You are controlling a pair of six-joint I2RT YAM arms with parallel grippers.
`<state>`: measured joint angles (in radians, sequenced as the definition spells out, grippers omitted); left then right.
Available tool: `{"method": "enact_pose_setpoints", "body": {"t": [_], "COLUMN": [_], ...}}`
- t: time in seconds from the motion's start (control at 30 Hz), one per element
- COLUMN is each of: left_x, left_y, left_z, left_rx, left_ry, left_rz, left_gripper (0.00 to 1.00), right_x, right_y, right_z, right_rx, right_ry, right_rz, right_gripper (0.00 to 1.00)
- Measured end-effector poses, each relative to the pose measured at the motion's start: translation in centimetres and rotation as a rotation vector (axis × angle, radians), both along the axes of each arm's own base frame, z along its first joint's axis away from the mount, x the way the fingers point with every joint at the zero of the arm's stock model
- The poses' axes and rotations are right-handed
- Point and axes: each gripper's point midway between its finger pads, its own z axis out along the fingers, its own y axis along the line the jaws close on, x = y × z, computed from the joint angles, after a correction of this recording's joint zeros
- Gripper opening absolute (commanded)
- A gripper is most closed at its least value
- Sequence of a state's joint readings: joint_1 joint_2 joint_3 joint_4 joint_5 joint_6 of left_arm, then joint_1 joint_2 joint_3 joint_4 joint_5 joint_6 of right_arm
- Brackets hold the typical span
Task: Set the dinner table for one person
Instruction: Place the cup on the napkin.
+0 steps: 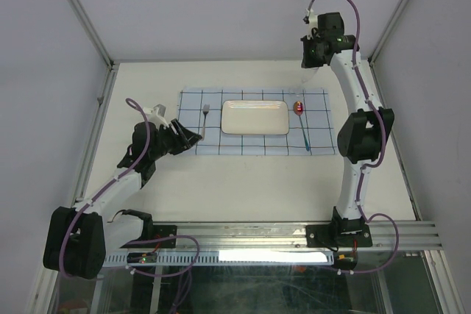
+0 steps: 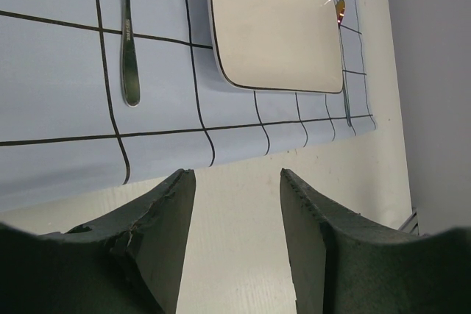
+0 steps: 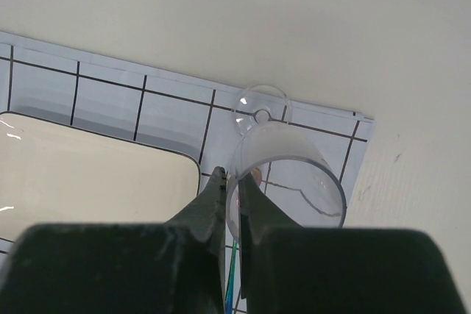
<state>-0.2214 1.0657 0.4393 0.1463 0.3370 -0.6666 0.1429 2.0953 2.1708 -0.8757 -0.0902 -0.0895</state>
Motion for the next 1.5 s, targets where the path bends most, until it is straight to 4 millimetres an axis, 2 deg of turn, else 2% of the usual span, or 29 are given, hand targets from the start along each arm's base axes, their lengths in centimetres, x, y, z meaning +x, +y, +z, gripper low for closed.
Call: {"method": "enact_pose_setpoints", "body": {"t": [0.57, 0.93, 1.5], "left_x": [-0.2, -0.4, -0.5], "left_y": [-0.5, -1.0, -1.1], "left_z": [-0.1, 0.0, 0.0], "left_rx": [0.003, -0.007, -0.01], "left_ry": [0.001, 0.007, 0.01], "left_rz": [-0.004, -0.013, -0.013], "left_gripper": [0.51, 0.51, 0.51], "right_x": [-0.5, -1.3, -1.9], "right_y": [-0.2, -0.4, -0.4], "right_z": [0.1, 1.4, 0.3], "right_rx": [-0.012, -0.016, -0.021], "right_ry": [0.012, 0.002, 0.036], "right_rz": [0.004, 0.006, 0.011], "right_gripper": [0.0, 0.0, 0.0]}}
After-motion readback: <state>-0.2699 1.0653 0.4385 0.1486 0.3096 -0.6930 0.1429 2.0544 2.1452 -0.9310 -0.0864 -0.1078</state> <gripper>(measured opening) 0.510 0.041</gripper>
